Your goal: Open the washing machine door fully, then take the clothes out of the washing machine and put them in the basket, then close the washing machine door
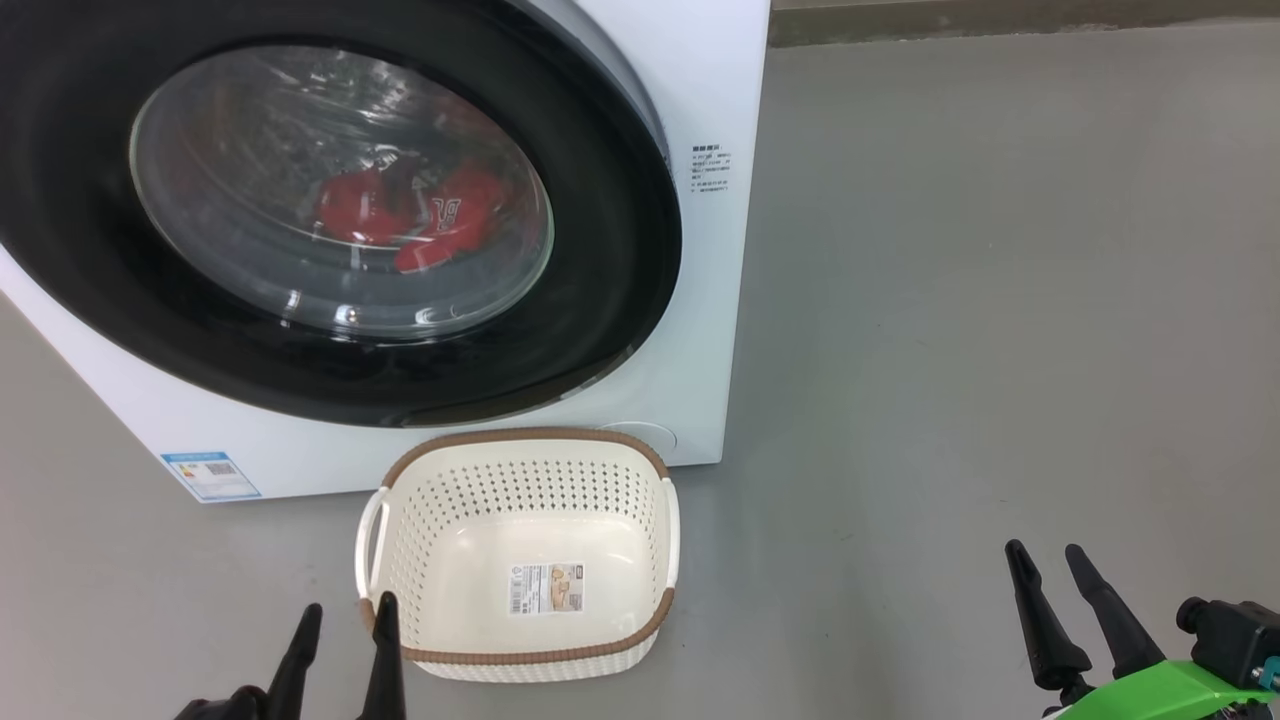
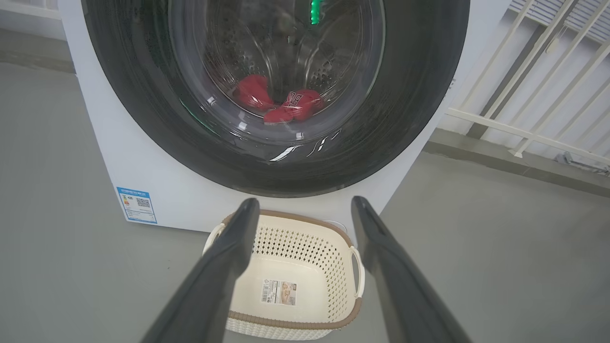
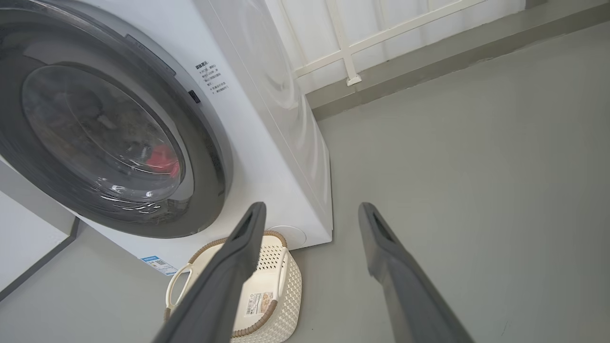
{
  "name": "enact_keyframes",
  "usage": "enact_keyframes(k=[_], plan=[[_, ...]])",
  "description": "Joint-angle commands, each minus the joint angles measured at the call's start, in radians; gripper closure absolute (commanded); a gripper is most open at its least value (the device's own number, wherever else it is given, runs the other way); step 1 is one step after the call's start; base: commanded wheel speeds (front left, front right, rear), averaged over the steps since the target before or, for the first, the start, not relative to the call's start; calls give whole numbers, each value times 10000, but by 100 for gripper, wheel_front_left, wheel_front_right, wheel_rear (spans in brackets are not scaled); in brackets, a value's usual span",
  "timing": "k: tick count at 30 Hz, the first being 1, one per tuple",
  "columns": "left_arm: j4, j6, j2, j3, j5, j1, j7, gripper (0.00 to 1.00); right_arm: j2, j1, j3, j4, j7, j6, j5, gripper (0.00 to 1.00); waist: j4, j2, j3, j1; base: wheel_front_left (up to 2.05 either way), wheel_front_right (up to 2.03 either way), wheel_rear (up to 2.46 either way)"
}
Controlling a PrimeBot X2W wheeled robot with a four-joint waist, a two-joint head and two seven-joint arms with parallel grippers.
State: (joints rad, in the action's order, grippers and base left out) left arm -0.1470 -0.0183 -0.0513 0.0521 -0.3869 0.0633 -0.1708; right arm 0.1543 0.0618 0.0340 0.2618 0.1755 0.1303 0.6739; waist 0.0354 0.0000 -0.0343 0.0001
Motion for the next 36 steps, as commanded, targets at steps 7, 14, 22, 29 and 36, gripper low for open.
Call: enact_keyframes(k=[7,14,22,29,36], plan=[[307,47,-14,-332,1140,-97,-390,0,282,52,-3,-299,347,3,-939,0,41,0,-53,0,0,0,0],[230,100,3,-363,1806,-44,-568,0,322,176,-200,-291,524,4,-1496,0,86,0,-79,0,0,0,0],[144,191,9,-452,2638,149,-805,0,391,376,-331,-282,758,4,-2210,0,123,0,-5,-1,0,0,0],[157,218,8,-474,2809,279,-910,0,387,449,-303,-260,862,4,-2529,0,98,0,90,-1,0,0,0],[162,242,9,-487,2701,256,-910,0,350,402,-364,-329,862,4,-2559,0,54,0,107,-1,0,0,0]])
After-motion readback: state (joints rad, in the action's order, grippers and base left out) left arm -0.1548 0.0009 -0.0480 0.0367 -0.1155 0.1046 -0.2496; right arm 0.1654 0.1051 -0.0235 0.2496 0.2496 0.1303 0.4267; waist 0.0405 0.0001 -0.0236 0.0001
